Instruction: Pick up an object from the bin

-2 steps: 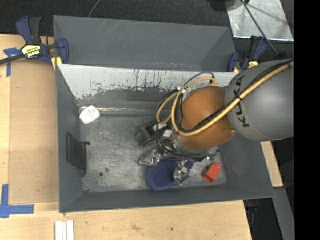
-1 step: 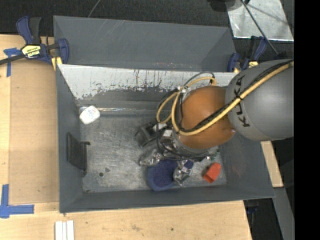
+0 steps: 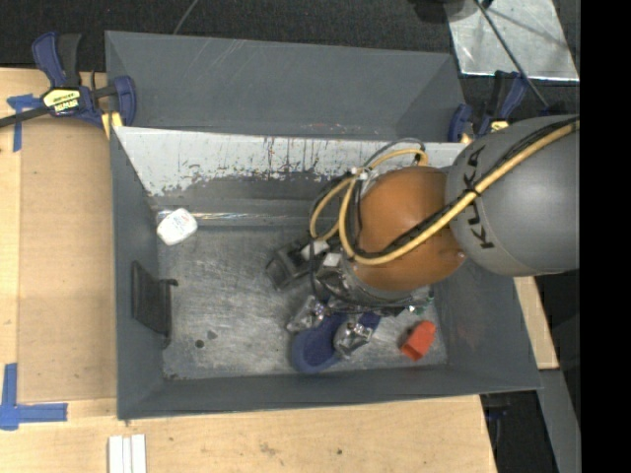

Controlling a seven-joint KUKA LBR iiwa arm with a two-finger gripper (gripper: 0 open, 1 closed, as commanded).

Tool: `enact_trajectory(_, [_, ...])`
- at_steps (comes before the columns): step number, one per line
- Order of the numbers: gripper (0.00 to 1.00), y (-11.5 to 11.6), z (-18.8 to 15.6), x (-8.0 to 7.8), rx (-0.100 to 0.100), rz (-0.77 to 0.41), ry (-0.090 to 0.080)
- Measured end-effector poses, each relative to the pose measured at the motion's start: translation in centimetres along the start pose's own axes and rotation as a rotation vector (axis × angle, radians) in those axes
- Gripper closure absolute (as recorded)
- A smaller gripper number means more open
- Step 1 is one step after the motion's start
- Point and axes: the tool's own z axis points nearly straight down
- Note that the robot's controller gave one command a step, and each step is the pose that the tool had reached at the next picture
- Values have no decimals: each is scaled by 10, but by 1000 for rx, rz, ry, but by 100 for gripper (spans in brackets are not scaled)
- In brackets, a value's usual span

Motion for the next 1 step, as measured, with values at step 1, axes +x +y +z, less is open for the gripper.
enact_trajectory(1, [100, -2, -94, -1, 3, 2, -5])
